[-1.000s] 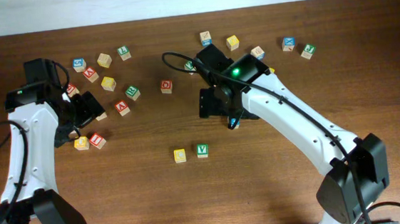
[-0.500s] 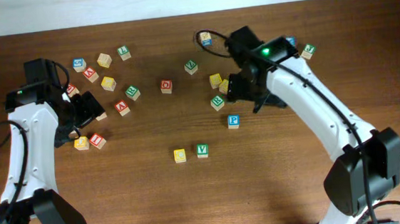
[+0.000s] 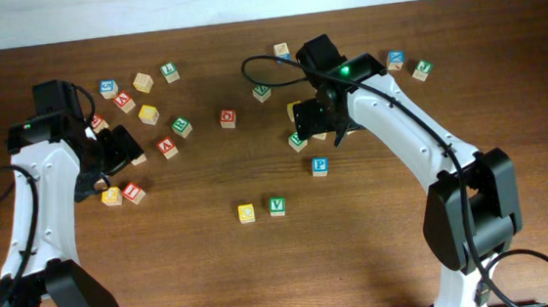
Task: Spell out CVPR
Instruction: 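Move the right gripper to the blue P block and grasp it, then carry the P block and set it right of the V block, then move the right gripper to the green R block and grasp it, then carry the R block and set it right of the P block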
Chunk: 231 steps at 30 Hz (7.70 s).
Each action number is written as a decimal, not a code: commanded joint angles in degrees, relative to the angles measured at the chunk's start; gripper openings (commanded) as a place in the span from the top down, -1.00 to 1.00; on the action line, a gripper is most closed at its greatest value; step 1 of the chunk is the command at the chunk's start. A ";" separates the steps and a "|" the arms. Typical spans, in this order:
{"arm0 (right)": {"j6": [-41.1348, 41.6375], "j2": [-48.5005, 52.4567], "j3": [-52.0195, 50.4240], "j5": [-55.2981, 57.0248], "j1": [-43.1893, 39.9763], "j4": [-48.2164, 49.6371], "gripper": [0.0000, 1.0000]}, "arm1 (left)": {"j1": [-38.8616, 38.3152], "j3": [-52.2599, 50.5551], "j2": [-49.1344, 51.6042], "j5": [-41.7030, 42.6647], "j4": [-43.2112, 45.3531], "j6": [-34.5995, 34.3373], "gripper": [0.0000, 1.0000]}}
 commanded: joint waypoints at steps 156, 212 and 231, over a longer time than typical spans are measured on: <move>-12.41 8.33 -11.23 -5.73 5.42 27.32 0.18 | 0.09 0.57 -0.76 -0.24 0.07 0.87 -0.98; 9.99 -8.46 -32.37 -5.75 4.17 12.33 0.37 | 0.09 0.57 -0.76 -0.24 0.07 0.87 -0.98; 6.45 -8.48 -23.71 -5.75 4.17 6.29 0.14 | 0.09 0.57 -0.76 -0.24 0.07 0.87 -0.98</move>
